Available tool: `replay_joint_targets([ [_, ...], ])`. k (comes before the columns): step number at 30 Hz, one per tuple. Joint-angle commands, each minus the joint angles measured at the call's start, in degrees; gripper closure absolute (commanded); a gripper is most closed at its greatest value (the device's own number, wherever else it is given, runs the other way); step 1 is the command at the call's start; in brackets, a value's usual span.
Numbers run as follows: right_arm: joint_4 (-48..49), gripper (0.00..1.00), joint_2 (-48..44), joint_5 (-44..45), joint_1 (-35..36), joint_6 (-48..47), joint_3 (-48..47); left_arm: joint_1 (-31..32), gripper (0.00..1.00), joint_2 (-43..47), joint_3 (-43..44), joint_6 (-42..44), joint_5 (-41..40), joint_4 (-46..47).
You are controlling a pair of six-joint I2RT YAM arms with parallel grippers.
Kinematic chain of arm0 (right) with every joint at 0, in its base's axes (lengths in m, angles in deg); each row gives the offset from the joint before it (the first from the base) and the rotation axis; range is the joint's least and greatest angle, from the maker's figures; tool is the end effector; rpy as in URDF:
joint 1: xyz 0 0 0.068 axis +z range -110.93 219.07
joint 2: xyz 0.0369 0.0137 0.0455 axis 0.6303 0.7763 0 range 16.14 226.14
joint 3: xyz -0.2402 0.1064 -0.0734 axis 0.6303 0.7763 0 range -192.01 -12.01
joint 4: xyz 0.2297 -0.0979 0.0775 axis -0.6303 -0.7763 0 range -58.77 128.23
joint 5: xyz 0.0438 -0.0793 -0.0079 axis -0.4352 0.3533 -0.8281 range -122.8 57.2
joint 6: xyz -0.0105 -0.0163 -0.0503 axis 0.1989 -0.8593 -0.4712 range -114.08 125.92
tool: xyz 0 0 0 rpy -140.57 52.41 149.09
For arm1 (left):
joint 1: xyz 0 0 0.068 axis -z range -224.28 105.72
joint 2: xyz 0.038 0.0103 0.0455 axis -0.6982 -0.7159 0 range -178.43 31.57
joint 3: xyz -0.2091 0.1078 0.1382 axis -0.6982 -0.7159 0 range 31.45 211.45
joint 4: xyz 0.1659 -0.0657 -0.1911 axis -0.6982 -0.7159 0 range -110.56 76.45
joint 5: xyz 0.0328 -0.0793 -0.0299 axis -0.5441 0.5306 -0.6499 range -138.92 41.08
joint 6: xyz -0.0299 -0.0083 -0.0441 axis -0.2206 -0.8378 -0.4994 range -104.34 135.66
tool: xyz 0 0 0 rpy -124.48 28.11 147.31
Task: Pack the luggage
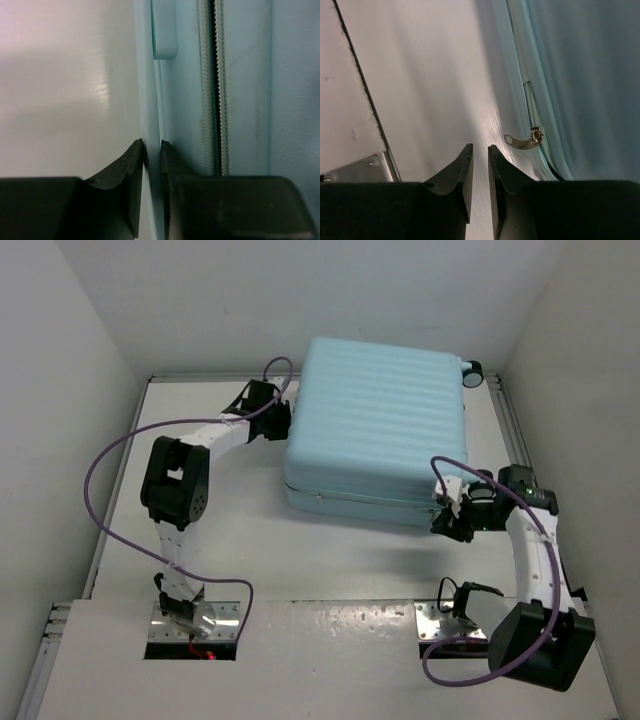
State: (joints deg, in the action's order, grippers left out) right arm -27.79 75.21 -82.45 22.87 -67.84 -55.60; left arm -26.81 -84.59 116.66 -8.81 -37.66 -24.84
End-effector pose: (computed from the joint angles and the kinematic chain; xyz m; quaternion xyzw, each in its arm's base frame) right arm 0.1524 -0.0161 0.2364 -0.4630 0.7783 0.2486 0.3435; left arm 0.4347 -0.1441 0.2028 -0.0158 0.9107 -0.2280 0.3441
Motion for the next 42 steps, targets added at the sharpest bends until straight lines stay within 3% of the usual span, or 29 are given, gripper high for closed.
replay_joint_targets([
  [1, 5.46, 0.82, -2.63, -0.19, 0.56, -8.84, 2.89, 1.42, 0.82, -4.24, 1.8, 0.12, 0.25, -0.22],
  [5, 16.94, 0.78, -8.76, 3.85, 0.74, -10.27, 16.39, 1.42, 0.93, -4.87, 1.8, -1.27, 2.79, -0.22],
  [8, 41.13, 0.77, -12.57, 5.61, 1.0, -6.87, 26.42, 0.89, 0.99, -5.39, 0.67, -2.51, 5.34, -0.22],
  [9, 44.8, 0.77, -12.92, 6.05, 1.44, -5.71, 29.24, 0.37, 1.0, -5.39, -0.04, -3.21, 6.48, -0.22],
  [11, 51.83, 0.78, -12.14, 10.41, 3.63, 1.91, 31.37, -0.24, 1.0, -5.39, -0.74, -3.22, 6.49, -0.22],
  [12, 60.48, 0.79, -10.13, 11.67, 5.47, 3.78, 32.77, -0.25, 1.0, -5.39, -1.36, -3.22, 6.49, -0.22],
  [15, 70.82, 0.81, -4.06, 18.08, 6.89, 14.66, 30.77, -0.86, 1.0, -3.99, -3.37, -3.22, 7.19, 0.48],
  [19, 80.15, 0.82, 1.83, 19.94, 7.15, 23.65, 25.33, -1.39, 1.0, -3.28, -6.19, -3.22, 8.85, 1.01],
  [24, 85.52, 0.79, 11.05, 22.84, 9.44, 30.06, 20.31, -3.14, 1.0, 0.04, -10.67, -3.22, 8.24, 1.01],
  [32, 91.94, 0.77, 16.87, 21.96, 15.76, 35.96, 14.94, -11.05, 1.0, 3.92, -14.72, -2.16, 4.21, -0.14],
  [36, 90.9, 0.75, 15.12, 18.46, 17.7, 40.25, 15.38, -15.01, 1.0, 4.54, -14.72, -0.93, 3.67, -0.84],
  [42, 84.75, 0.65, 5.81, 20.45, 16.83, 57.21, 17.14, -21.07, 1.0, 5.85, -14.11, 1.7, 3.67, -3.12],
])
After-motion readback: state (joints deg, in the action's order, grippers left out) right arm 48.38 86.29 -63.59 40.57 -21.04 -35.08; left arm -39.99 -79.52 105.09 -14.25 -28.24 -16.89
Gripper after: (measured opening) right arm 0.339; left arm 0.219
